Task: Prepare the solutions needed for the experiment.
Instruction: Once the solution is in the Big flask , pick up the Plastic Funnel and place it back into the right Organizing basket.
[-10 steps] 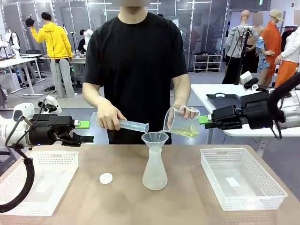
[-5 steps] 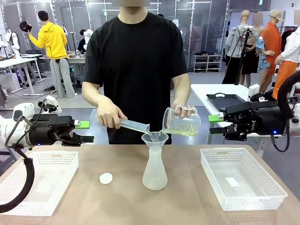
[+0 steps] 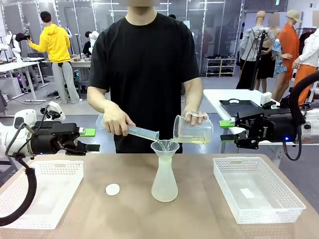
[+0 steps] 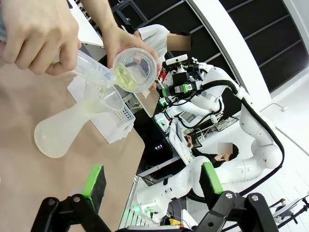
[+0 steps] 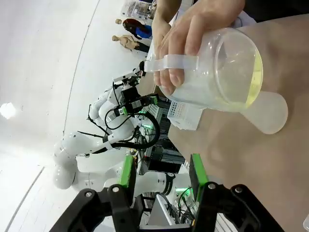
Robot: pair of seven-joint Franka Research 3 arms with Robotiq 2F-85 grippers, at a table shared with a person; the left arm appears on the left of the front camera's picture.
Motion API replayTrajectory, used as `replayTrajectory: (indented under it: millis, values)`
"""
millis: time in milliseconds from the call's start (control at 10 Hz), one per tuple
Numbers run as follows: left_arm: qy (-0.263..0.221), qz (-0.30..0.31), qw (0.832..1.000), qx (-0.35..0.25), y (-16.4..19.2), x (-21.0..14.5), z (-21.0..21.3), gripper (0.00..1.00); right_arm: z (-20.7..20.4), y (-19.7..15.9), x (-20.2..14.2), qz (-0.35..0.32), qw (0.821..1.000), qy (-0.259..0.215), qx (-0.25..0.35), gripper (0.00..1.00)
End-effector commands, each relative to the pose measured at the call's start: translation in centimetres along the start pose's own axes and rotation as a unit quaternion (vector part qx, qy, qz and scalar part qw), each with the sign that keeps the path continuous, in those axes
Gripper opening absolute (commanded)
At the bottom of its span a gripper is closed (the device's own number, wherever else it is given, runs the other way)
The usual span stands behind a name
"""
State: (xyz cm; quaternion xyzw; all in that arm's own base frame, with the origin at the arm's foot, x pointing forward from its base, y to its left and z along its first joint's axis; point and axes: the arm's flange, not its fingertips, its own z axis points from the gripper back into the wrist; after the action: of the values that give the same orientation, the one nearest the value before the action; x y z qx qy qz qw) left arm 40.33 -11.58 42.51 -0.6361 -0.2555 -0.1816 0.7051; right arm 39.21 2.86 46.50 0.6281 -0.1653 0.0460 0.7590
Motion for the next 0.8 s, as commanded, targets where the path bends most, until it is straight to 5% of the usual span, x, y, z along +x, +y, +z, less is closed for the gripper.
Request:
replayTrajectory:
  millis: [0,700]
  values:
    - [-0.007,0.004,1.000,-0.010,-0.12,0.12,-0.08,1.00,0.26,0.28,-0.30,0.004,1.000,0.001,-0.001,0.58]
    - [-0.007,0.004,1.000,-0.010,-0.12,0.12,-0.08,1.00,0.26,0.28,-0.30,0.004,1.000,0.001,-0.001,0.58]
